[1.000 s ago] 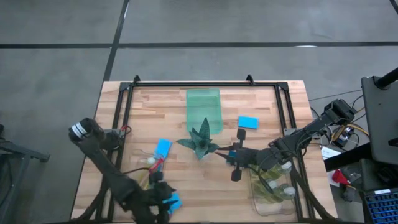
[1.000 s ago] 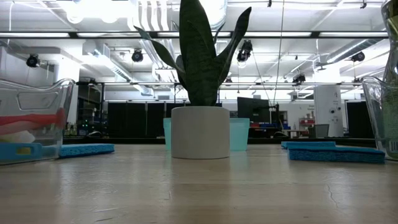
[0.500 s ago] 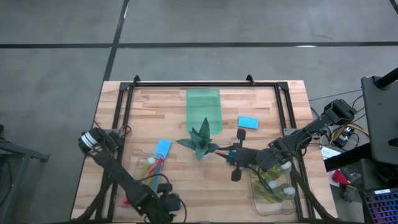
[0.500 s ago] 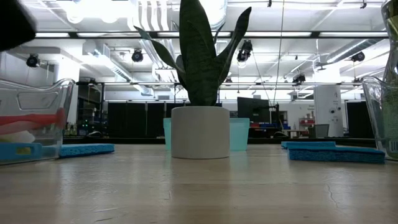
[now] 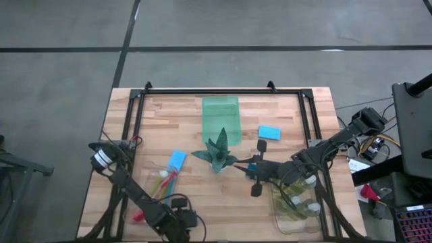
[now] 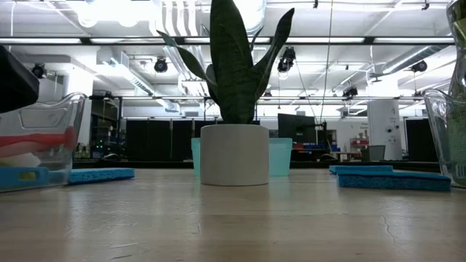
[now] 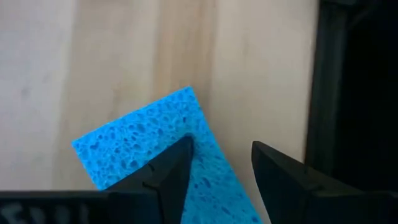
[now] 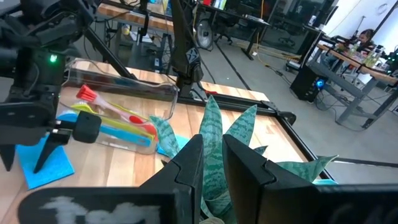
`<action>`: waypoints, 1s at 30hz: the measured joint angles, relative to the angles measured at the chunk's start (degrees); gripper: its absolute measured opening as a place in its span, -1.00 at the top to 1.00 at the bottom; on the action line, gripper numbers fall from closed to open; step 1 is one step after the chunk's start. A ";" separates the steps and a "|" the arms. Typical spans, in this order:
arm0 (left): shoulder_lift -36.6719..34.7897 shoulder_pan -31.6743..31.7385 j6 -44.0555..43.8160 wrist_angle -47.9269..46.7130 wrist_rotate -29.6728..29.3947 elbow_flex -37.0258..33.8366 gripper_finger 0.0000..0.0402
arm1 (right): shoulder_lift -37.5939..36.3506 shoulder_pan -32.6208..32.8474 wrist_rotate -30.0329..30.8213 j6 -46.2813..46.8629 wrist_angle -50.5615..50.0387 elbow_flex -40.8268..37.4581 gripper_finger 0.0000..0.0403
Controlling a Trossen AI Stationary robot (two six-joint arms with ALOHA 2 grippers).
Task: Pick & Place Kitchen Sink Supplies
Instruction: Put the blue sponge into the green transparent bin
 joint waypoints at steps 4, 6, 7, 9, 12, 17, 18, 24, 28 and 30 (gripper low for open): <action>-0.04 0.36 -0.01 -1.54 -1.01 -0.06 0.22 | 0.00 0.00 -0.02 0.00 0.01 0.00 0.72; -0.04 0.50 0.70 -1.96 -1.31 -0.09 0.40 | 0.00 0.00 0.00 0.00 0.01 0.00 0.72; -0.04 0.53 1.17 -2.24 -1.40 -0.11 0.50 | 0.00 0.00 0.00 0.00 0.01 0.00 0.72; -0.09 0.71 1.49 -2.85 -1.44 -0.16 0.74 | 0.00 0.00 -0.01 0.00 0.03 0.00 0.72; -0.13 1.13 1.88 -3.44 -1.33 -0.37 0.95 | 0.00 0.00 0.01 0.00 0.03 0.00 0.72; -0.62 1.32 4.59 -4.03 -1.41 0.07 0.99 | 0.00 0.00 0.01 0.00 0.05 0.00 0.72; -1.01 1.34 5.20 -4.23 -1.85 0.24 0.99 | 0.00 0.00 -0.01 0.00 0.05 0.00 0.72; -4.75 1.93 7.55 -4.43 -5.71 0.66 1.00 | 0.00 0.00 0.01 0.00 0.06 0.00 0.72; -7.13 2.16 8.92 -4.40 -7.66 0.65 1.00 | 0.00 0.00 0.01 0.00 0.05 0.00 0.72; -8.68 2.27 9.63 -4.36 -8.91 0.70 1.00 | 0.00 0.00 0.01 0.00 0.03 0.00 0.72</action>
